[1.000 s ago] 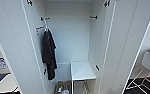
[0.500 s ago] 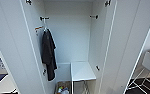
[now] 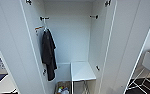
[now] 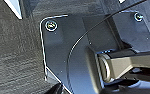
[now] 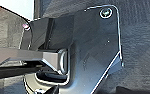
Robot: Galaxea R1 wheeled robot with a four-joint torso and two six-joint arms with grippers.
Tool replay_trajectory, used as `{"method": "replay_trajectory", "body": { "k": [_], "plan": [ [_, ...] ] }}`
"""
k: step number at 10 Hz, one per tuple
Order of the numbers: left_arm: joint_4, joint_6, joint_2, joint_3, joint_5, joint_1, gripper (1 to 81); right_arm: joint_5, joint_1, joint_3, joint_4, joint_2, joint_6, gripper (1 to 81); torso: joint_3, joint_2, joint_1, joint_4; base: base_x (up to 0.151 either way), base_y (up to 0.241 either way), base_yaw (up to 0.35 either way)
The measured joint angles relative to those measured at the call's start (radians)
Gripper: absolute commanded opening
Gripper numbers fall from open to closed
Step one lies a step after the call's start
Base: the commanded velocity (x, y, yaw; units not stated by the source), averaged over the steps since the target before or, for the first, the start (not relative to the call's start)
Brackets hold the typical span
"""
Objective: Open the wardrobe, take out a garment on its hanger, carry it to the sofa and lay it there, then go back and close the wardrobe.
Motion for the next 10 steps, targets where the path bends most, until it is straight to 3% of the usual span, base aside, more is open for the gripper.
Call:
{"method": "replay_trajectory", "body": {
  "k": [4, 8, 10],
  "plan": [
    [0.000, -0.001, -0.175, 0.319, -0.012, -0.011, 81.1, 0.018, 0.022, 0.216, 0.001, -0.171, 0.024, 81.1, 0.000, 0.000, 0.000, 0.000, 0.000, 0.000, 0.000],
    [-0.003, -0.008, -0.464, 0.699, -0.077, -0.027, 81.1, 0.022, 0.077, 0.472, 0.001, -0.357, 0.054, 81.1, 0.000, 0.000, 0.000, 0.000, 0.000, 0.000, 0.000],
    [-0.006, -0.014, -0.611, 0.833, -0.115, -0.027, 81.1, 0.030, 0.105, 0.529, 0.000, -0.476, 0.098, 81.1, 0.000, 0.000, 0.000, 0.000, 0.000, 0.000, 0.000]
  ]
}}
